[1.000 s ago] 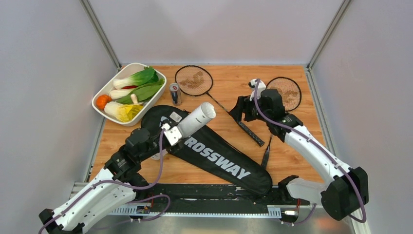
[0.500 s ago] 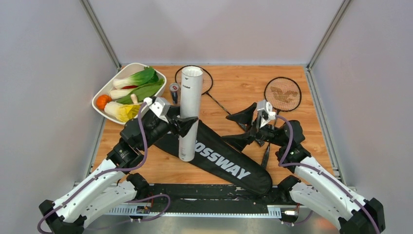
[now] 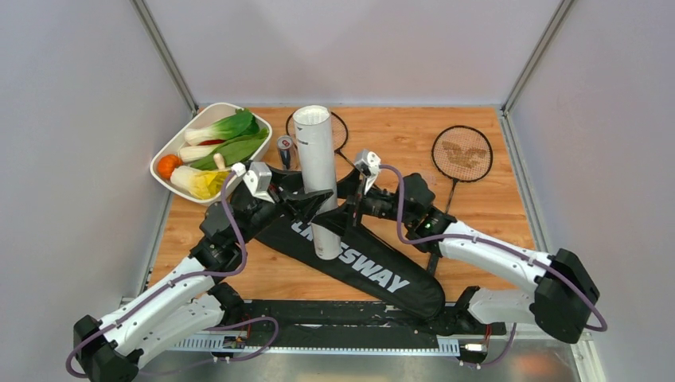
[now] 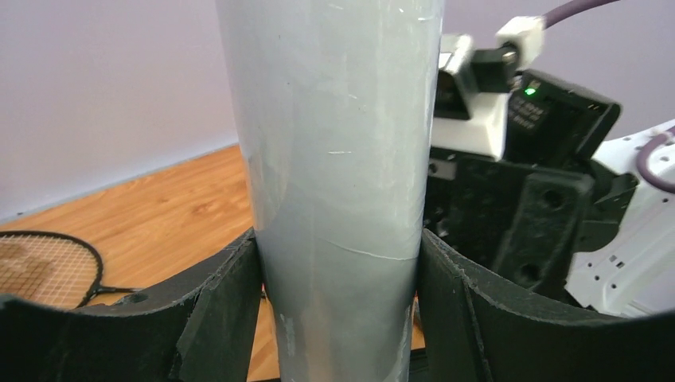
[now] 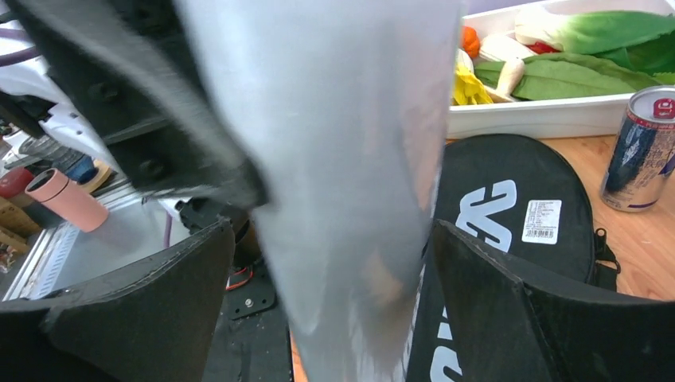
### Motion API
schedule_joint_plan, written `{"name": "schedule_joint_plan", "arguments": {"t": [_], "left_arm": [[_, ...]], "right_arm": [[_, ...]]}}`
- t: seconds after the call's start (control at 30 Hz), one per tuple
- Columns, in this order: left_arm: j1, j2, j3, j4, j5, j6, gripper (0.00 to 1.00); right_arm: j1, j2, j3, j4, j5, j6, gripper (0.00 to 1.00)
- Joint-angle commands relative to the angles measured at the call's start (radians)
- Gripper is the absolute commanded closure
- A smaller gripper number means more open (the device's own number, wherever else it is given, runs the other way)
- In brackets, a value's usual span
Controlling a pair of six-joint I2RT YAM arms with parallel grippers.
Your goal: Pack up the badminton gear
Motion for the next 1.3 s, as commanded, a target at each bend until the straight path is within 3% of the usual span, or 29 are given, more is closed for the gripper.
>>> {"name": "schedule_joint_plan", "arguments": {"t": [0.0,0.1,0.17,0.2,0.23,0.27,0.33,0.43,0.53,0.6,0.63,0.97,1.03,1.1,1.13,1.2,1.27], "left_arm": [[-0.001,-0.009,-0.013,0.199,0.009,-0.062,0.85],[-0.001,-0.025,-0.028,0.205,-0.048,-0.080,0.85],[-0.001,-0.037,-0.038,0.205,-0.079,-0.096,0.89],[-0.001,-0.041,-0.037,0.193,-0.090,-0.103,0.88],[-0.001,-0.046,-0.032,0.160,-0.125,-0.118,0.84],[0.000,-0.048,-0.010,0.110,-0.145,-0.119,0.54],[0.000,-0.050,0.041,-0.034,-0.206,-0.089,0.41],[-0.001,-0.048,0.118,-0.279,-0.328,-0.045,0.38],[-0.001,-0.062,0.162,-0.393,-0.397,-0.003,0.31],[-0.001,-0.083,0.165,-0.426,-0.423,0.008,0.16],[-0.001,-0.091,0.165,-0.457,-0.433,0.005,0.04],[-0.001,-0.162,0.194,-0.612,-0.404,0.012,0.00],[-0.001,-0.159,0.214,-0.696,-0.544,-0.003,0.00],[0.002,-0.125,0.233,-0.812,-0.776,-0.031,0.00],[0.005,-0.110,0.237,-0.888,-0.931,-0.070,0.00],[0.044,-0.064,0.249,-1.004,-1.090,-0.170,0.00],[0.130,-0.021,0.245,-1.073,-1.094,-0.247,0.00]], "right_arm": [[0.022,0.100,0.065,0.100,0.050,0.026,0.06],[0.023,0.136,0.072,0.116,0.046,0.021,0.22],[0.023,0.135,0.054,0.152,0.052,0.024,0.41],[0.022,0.126,0.037,0.175,0.056,0.026,0.46],[0.022,0.115,0.019,0.188,0.068,0.026,0.52],[0.022,0.097,0.002,0.186,0.083,0.020,0.55],[0.014,0.053,-0.017,0.143,0.122,-0.007,0.55],[-0.013,-0.013,-0.033,0.058,0.167,-0.047,0.56],[-0.054,-0.065,-0.042,-0.020,0.186,-0.068,0.58],[-0.078,-0.091,-0.059,-0.040,0.181,-0.079,0.59],[-0.088,-0.101,-0.067,-0.044,0.179,-0.086,0.60],[-0.137,-0.134,-0.088,-0.079,0.150,-0.102,0.63],[-0.152,-0.154,-0.080,-0.127,0.189,-0.097,0.63],[-0.177,-0.183,-0.077,-0.167,0.210,-0.086,0.62],[-0.185,-0.201,-0.080,-0.179,0.211,-0.078,0.61],[-0.190,-0.235,-0.091,-0.189,0.210,-0.073,0.60],[-0.190,-0.272,-0.100,-0.201,0.207,-0.071,0.60]]}}
